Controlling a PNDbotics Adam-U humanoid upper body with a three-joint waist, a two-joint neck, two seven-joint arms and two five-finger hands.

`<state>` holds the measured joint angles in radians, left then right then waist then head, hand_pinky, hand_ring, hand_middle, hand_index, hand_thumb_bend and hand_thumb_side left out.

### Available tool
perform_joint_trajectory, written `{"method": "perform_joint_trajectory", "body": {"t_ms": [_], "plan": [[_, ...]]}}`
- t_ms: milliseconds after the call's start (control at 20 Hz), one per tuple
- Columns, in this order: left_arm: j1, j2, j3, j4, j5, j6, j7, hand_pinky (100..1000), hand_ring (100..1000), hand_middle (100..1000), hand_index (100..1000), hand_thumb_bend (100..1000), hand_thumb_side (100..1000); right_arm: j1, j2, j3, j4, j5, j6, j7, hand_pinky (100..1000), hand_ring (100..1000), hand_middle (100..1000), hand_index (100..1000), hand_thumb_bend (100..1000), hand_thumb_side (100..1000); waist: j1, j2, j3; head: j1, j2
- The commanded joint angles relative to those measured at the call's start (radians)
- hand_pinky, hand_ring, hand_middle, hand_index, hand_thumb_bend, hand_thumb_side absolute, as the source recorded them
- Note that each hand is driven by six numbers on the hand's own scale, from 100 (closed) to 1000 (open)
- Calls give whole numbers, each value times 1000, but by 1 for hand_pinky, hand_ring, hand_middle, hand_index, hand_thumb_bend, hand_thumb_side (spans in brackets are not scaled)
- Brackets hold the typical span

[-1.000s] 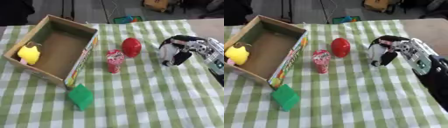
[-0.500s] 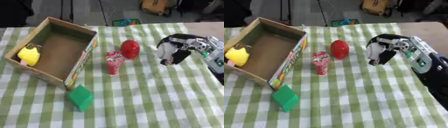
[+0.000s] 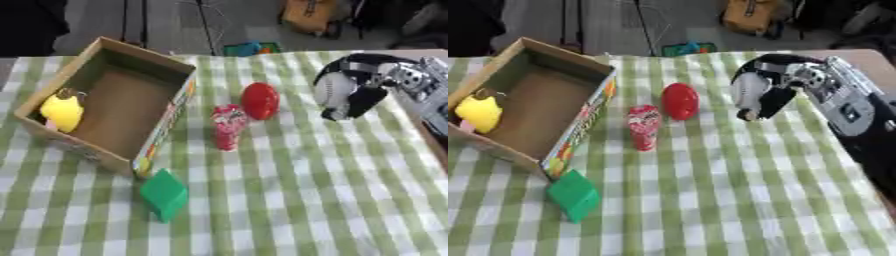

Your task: Pick up objects on the table and place them in the box.

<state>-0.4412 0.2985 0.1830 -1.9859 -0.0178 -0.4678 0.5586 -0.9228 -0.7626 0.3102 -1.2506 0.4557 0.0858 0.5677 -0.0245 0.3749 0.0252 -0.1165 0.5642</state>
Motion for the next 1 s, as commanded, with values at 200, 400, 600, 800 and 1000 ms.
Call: {"method": "perform_joint_trajectory", "body": {"t_ms": [200,400,600,800,1000], "plan": [[-4,34,1,-14,-2,3,-4,724,586,653,705,100,1000,-81,-44,2,-48,-11,9,22,100,452,526,524,100,100,-7,-36,3,-7,18],[-2,38,-1,-14,-1,4,-7,724,586,653,705,100,1000,-144,-25,6,-49,-2,13,38,100,450,525,524,100,100,-13,-41,9,-17,23],[-3,43,-5,-14,0,4,-12,724,586,653,705,100,1000,-228,18,11,-29,28,6,54,100,448,526,525,100,100,-22,-45,22,-35,22],[-8,46,-10,-14,4,4,-18,724,586,653,705,100,1000,-305,73,3,13,68,-7,63,100,444,525,523,100,100,-34,-46,46,-57,18],[-16,48,-14,-14,8,3,-23,725,586,653,705,100,1000,-353,120,-11,53,96,-17,59,100,441,524,538,100,100,-45,-39,70,-75,13]]}}
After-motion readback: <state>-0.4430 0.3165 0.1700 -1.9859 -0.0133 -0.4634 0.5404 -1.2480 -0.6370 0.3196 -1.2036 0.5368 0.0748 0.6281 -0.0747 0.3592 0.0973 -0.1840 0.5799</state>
